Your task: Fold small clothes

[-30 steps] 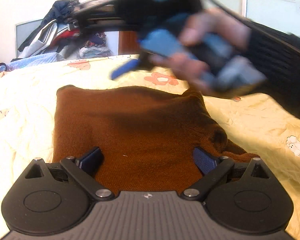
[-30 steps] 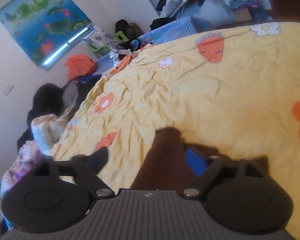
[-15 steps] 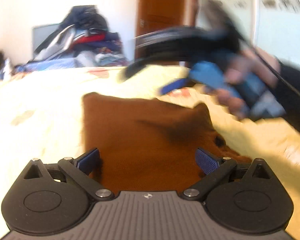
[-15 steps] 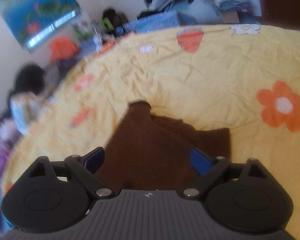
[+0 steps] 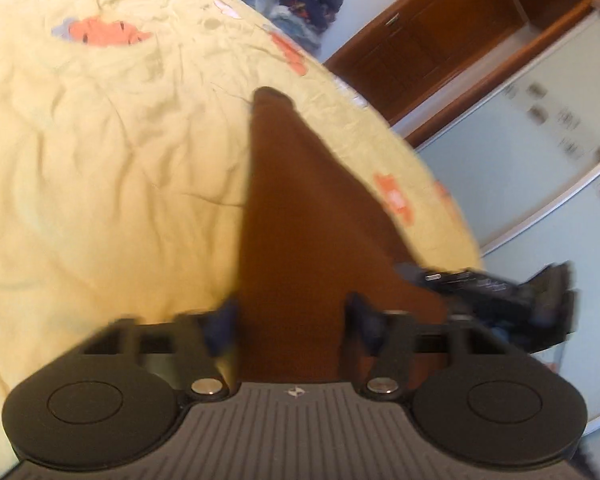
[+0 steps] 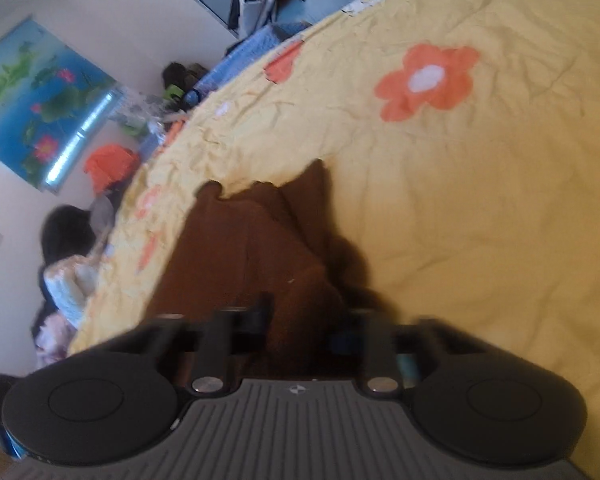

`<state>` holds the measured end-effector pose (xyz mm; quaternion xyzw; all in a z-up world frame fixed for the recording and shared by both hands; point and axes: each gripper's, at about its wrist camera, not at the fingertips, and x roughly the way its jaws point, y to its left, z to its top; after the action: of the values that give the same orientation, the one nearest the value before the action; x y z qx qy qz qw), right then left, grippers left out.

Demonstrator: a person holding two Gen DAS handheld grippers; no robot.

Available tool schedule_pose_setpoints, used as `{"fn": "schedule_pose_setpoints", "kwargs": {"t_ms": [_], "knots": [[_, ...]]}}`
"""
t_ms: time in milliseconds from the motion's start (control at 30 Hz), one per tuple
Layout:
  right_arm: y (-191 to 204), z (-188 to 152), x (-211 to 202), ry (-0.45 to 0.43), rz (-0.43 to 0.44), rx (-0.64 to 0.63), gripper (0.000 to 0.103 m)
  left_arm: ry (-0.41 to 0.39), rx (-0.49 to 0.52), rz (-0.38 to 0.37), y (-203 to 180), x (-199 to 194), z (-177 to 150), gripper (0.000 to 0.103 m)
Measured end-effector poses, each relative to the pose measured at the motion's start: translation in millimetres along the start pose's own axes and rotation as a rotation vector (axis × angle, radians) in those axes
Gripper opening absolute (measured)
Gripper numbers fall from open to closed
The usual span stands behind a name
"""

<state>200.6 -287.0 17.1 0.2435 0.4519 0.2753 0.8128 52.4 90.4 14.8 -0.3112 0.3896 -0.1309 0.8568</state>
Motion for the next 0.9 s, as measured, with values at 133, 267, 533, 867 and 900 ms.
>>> {"fn": "schedule_pose_setpoints", "kwargs": {"t_ms": [133, 267, 533, 867, 900], "knots": [[-17, 1, -11, -0.037, 0.000, 0.023, 0.018, 0.014, 0.019, -0.017, 4, -1, 0, 0.052], [-3, -10, -27, -0.034, 0.063, 0.047, 0.075, 0.056, 0.035, -0.034, 8, -16, 0, 0.081], [52, -48, -41, 0.071, 0.085, -0.115, 0.085, 0.042, 0.095, -0.013, -3, -16, -15, 0.081], [41, -53, -55, 0.058, 0.043, -0.127, 0.070, -0.083, 0.493, 0.179, -23, -70, -55, 0.059], [41, -59, -64, 0.047, 0.055, -0.107, 0.094, -0.099, 0.528, 0.208, -24, -76, -62, 0.060]]}}
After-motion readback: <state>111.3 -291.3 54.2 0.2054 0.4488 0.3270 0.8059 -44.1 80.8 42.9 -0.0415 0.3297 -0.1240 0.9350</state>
